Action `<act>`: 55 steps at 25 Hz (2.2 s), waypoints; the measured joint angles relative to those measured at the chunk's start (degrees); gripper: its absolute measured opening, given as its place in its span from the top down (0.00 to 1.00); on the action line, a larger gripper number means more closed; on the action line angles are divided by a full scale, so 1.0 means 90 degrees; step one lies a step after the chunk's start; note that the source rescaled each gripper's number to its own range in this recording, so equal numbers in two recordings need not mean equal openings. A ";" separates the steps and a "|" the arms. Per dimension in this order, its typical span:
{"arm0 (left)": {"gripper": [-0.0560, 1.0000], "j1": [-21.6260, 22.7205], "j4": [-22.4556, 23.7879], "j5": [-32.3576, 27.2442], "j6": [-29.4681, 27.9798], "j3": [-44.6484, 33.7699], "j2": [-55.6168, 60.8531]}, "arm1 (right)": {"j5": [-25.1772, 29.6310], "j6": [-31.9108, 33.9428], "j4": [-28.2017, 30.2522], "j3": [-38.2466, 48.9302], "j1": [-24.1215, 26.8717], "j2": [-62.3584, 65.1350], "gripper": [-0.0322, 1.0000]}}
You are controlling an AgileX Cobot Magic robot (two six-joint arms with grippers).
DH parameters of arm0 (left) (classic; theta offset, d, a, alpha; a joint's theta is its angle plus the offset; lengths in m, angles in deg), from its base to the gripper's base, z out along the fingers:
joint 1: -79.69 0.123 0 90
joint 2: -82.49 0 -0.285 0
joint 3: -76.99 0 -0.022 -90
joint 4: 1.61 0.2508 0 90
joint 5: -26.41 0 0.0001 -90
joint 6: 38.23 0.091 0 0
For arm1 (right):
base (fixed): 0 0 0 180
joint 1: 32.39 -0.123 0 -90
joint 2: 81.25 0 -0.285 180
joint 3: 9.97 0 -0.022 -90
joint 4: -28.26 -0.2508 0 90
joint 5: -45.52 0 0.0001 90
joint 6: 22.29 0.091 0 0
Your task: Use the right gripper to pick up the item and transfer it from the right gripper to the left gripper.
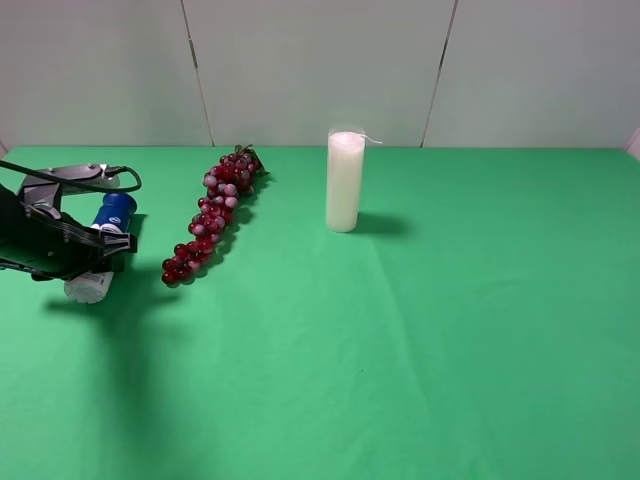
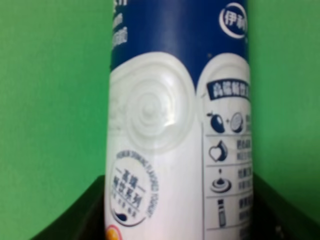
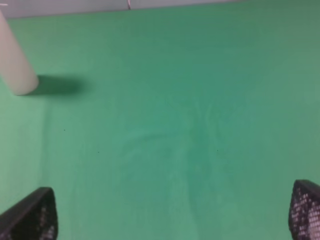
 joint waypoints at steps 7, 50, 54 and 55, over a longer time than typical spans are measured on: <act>0.95 0.0000 -0.0035 0.0089 0.0010 0.0000 -0.0009 | 0.0000 0.0000 0.0000 0.0000 0.0000 0.0000 0.00; 0.00 0.0000 0.0639 -0.3793 0.0613 0.0019 0.6856 | 0.0000 0.0000 0.0000 0.0000 0.0000 0.0000 0.00; 0.00 0.0000 0.0786 -0.4518 0.0613 0.0019 0.7529 | 0.0000 0.0000 0.0000 0.0000 0.0000 0.0000 0.00; 0.00 0.0000 0.0849 -0.4766 0.0613 0.0019 0.7694 | 0.0000 0.0000 0.0000 0.0000 0.0000 0.0000 0.00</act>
